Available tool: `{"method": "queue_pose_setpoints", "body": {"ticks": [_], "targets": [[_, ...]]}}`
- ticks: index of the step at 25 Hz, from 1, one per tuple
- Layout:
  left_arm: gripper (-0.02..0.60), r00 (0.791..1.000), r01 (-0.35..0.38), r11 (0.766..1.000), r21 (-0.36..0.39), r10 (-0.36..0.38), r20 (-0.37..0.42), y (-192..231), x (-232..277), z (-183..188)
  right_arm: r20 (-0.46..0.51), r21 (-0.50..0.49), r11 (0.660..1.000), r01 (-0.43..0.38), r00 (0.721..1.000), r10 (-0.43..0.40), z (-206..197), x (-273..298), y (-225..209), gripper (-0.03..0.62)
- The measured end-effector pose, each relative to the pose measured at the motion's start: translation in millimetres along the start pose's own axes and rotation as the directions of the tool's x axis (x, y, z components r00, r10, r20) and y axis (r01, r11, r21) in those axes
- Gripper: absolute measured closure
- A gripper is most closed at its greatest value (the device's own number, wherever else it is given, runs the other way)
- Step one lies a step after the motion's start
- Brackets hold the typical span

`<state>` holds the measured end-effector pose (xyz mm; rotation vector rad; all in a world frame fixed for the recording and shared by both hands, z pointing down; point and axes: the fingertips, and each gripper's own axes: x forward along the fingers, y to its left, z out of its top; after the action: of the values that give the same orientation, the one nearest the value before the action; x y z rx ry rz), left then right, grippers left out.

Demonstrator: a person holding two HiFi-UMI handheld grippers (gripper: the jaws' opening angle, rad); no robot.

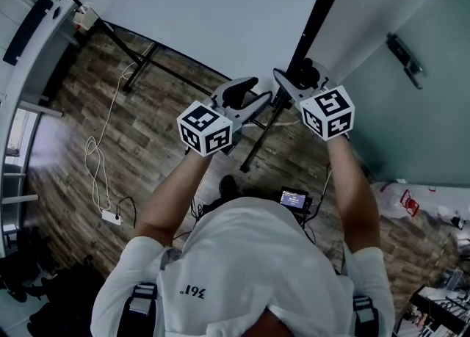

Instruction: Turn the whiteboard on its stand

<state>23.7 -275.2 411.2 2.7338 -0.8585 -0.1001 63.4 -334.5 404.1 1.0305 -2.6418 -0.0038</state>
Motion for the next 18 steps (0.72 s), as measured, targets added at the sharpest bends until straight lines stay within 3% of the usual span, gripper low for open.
{"method": "queue_pose_setpoints", "body": {"ticks": [18], "targets": [[0.374, 0.998, 0.07, 0.997, 0.027, -0.07, -0.003, -12.5, -22.1, 8.1, 0.033, 0.011, 0.988, 0.153, 0.988, -0.153, 10.6, -41.2, -3.3, 0.376]]}}
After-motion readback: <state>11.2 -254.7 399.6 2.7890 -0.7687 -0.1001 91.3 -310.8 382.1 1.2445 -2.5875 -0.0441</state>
